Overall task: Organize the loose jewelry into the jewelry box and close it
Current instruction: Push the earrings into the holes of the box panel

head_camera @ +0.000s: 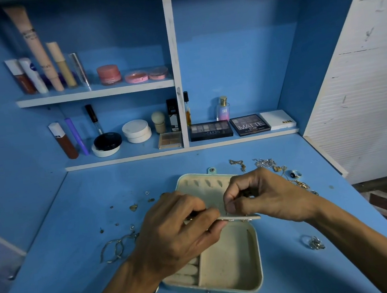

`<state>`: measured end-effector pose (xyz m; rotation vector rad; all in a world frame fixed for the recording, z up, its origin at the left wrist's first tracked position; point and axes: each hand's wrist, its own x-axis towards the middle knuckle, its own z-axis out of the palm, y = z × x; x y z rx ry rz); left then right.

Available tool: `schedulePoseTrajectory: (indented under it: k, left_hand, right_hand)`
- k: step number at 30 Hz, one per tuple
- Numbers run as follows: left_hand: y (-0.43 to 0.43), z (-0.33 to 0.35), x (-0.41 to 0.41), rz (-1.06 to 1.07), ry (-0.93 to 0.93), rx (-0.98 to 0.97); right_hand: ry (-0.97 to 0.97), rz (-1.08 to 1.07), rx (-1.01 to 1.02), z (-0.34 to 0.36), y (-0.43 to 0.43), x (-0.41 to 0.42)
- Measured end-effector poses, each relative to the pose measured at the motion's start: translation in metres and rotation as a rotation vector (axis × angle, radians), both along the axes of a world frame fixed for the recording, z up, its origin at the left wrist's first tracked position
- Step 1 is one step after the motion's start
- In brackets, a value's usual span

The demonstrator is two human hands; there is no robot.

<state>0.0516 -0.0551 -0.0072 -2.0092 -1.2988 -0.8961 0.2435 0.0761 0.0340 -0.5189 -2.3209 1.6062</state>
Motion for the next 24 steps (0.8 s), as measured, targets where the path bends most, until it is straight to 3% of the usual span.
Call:
schedulePoseTrajectory:
  k: [14,24]
  left_hand:
    - [0.0005,0.0001,0.0013,-0.001,0.008,0.009]
    - [0.0013,0.001,0.0021,0.001,-0.002,0.019]
  right_hand:
    - [-0.032,0.032,0.002,-0.0002,-0.0022,-0.0007]
    - [0.076,-0.035,-0.081,-0.0039,-0.0044,-0.0053]
